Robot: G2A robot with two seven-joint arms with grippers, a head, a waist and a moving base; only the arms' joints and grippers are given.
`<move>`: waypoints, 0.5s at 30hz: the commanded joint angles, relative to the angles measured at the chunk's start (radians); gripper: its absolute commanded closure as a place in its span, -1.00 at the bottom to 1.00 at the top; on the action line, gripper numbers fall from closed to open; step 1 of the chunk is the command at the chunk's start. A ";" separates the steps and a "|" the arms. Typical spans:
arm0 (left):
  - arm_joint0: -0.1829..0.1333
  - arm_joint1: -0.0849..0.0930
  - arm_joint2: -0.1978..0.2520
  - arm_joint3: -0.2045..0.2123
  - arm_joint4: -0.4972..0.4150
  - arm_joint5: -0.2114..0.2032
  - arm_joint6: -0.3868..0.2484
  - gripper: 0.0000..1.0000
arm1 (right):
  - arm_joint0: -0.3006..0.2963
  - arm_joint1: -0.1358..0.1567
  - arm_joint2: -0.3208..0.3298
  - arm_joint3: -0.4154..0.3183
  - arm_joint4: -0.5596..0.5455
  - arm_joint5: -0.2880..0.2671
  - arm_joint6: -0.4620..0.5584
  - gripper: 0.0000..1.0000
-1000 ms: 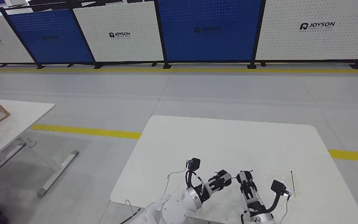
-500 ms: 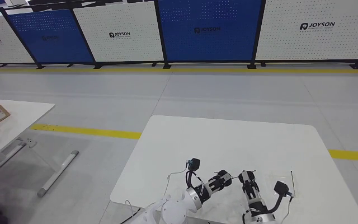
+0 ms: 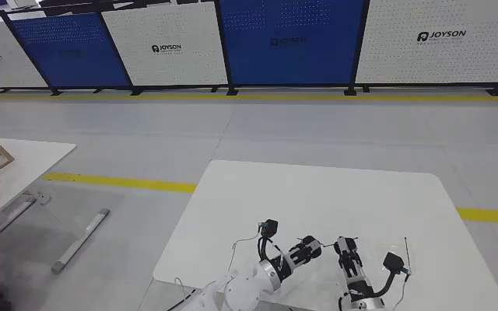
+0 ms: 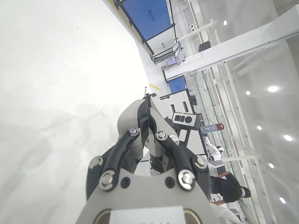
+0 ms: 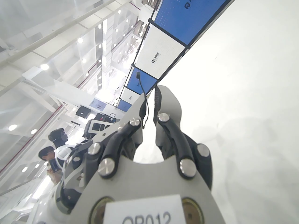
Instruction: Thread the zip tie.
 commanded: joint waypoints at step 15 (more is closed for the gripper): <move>-0.004 -0.004 0.005 -0.001 0.009 0.025 0.015 1.00 | -0.006 0.003 -0.001 0.002 -0.050 -0.018 0.014 0.90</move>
